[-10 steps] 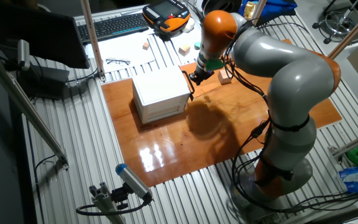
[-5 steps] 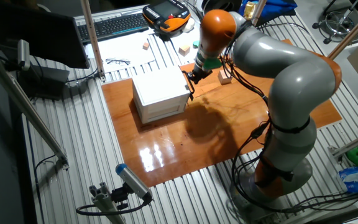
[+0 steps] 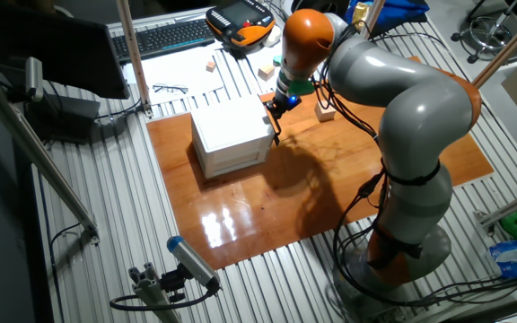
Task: Put things in the drawer
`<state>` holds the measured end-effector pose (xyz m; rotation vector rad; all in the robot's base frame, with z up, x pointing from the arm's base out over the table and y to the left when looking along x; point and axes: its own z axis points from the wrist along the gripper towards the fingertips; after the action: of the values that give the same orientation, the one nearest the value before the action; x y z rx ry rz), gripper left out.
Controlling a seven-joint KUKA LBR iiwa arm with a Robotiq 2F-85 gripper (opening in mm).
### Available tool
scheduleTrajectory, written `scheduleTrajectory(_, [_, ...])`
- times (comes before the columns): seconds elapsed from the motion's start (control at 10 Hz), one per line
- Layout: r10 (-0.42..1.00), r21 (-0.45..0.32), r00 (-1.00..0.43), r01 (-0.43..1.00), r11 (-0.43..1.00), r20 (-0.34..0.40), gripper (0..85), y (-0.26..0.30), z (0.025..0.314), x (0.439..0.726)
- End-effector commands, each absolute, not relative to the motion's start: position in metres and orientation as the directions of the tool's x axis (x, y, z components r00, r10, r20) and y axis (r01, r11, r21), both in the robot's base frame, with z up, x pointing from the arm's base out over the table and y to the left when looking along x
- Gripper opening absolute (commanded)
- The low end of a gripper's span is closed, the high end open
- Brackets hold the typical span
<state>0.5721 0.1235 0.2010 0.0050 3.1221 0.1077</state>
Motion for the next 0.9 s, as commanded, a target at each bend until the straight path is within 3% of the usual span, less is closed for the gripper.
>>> scheduleTrajectory(0.0, [0.008,0.066,-1.0,0.007,0.998,-0.014,0.0,0.1248,0.2039,0.5749])
scheduleTrajectory(0.8, [0.005,0.067,-1.0,0.005,0.998,0.003,0.0,0.1296,0.1992,0.5802])
